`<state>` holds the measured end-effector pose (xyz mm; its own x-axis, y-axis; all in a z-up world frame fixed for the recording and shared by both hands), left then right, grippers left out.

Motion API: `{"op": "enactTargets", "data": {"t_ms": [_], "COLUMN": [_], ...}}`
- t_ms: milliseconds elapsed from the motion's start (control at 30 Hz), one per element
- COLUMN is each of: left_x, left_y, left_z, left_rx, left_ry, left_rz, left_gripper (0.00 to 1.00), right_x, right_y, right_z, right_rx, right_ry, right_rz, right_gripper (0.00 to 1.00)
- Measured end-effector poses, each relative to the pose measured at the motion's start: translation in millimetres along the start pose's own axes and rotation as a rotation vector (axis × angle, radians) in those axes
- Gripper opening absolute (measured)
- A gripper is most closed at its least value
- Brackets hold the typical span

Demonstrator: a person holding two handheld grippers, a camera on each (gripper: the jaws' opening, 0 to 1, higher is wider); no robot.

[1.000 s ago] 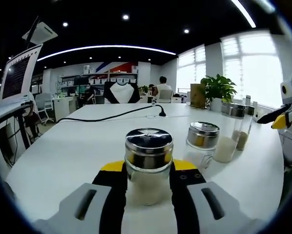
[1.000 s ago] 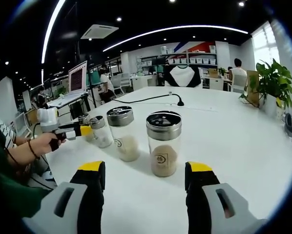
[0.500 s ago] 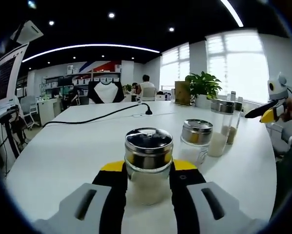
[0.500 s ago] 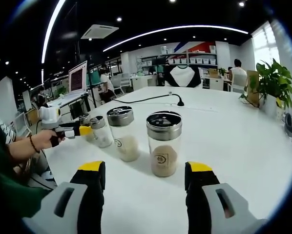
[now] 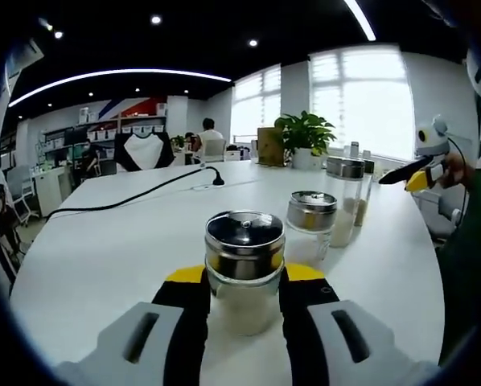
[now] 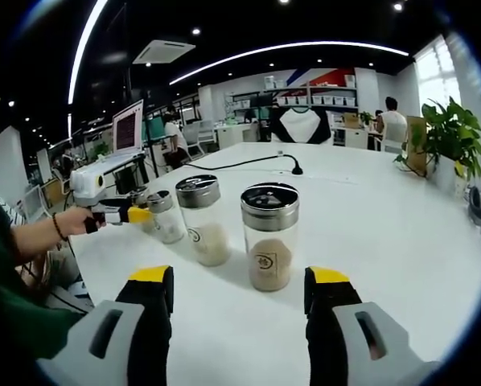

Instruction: Rotate the seasoning bottle until the label or dispensing opening points toward the visible target arrow and the bottle remains upright within the marked orientation range

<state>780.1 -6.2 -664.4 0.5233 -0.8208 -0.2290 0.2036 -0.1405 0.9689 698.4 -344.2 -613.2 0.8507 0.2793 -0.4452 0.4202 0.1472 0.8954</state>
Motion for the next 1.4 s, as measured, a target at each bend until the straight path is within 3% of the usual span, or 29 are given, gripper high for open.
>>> {"op": "enactTargets", "data": {"t_ms": [1033, 1333, 1400], "left_x": [2, 0, 0], "left_y": [4.5, 5.7, 5.6], "left_z": [-12.0, -11.1, -9.9], "left_rx": [0.072, 0.074, 0.085], "left_ry": [-0.283, -0.309, -0.301], "left_rz": [-0.096, -0.126, -0.123], "left_gripper": [0.35, 0.36, 0.41], "right_x": [0, 0, 0], "right_y": [0.5, -0.8, -0.5], "right_z": [2, 3, 3], "right_rx": [-0.005, -0.005, -0.004], "right_ry": [-0.002, -0.007, -0.008], "right_rz": [-0.002, -0.01, -0.008], "right_gripper": [0.66, 0.66, 0.66]}}
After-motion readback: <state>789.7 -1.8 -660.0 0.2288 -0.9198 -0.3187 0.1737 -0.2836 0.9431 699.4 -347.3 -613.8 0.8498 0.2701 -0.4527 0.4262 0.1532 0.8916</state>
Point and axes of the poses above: the point that each gripper's makers call its tool centre point, and the gripper's own axes: x roughly forward along the fingers, z roughly to its right, y roughly out of its top, the point moved 7 cm from there along -x, roughly backward along the fingers, and after that the axes turned 14 degrees about -y, right-handed, at the moved point
